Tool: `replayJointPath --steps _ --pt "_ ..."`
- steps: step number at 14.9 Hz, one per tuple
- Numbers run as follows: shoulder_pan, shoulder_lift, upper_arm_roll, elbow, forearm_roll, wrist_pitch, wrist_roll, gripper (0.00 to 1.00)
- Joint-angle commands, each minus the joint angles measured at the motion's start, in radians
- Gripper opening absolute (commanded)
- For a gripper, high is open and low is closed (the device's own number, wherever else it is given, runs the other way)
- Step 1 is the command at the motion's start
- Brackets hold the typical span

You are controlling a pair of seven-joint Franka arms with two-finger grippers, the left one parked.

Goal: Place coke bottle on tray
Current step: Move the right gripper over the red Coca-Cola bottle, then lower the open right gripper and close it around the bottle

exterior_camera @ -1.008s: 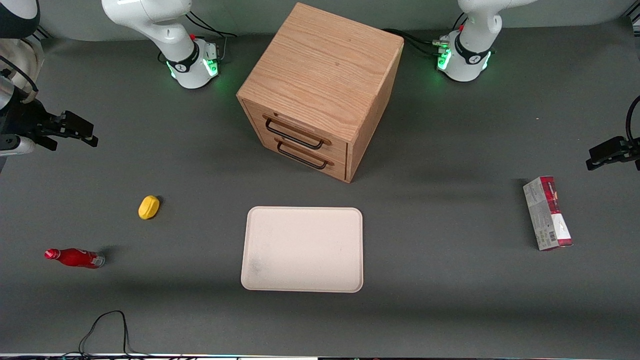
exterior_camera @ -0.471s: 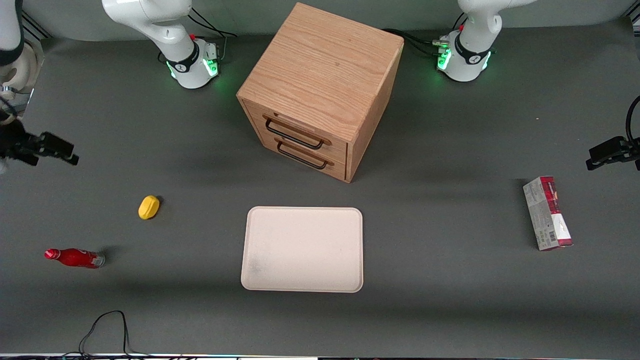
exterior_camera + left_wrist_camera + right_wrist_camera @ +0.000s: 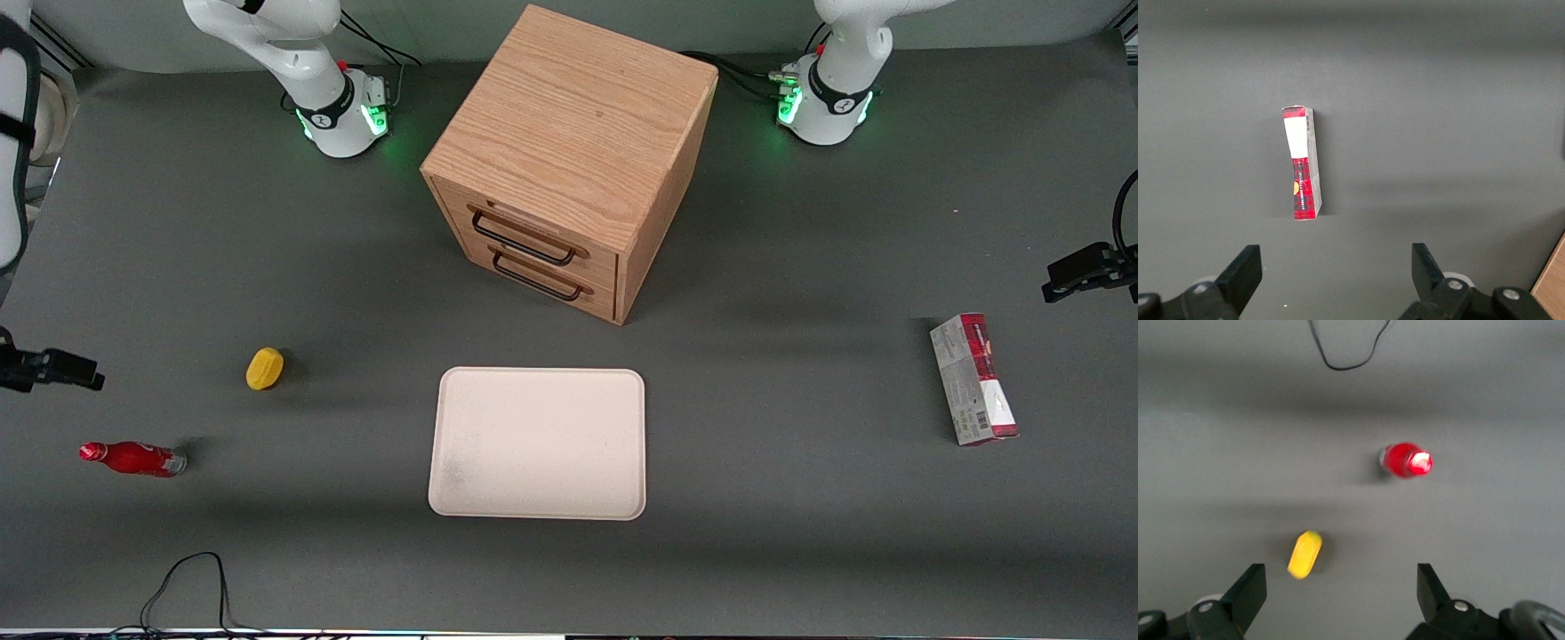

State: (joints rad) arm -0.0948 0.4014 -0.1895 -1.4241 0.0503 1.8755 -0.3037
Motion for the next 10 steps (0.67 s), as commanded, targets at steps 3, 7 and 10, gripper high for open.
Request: replayJointPath --steps 3,7,10 --pt "-0.06 0.155 0.001 0.067 0.071 0.14 -0.139 1.0" --pt "-0.108 0.227 0.001 0.079 0.152 0.207 -0.242 1.0" --pt "-0.12 0.272 0.008 0.102 0.154 0.24 -0.245 1.0"
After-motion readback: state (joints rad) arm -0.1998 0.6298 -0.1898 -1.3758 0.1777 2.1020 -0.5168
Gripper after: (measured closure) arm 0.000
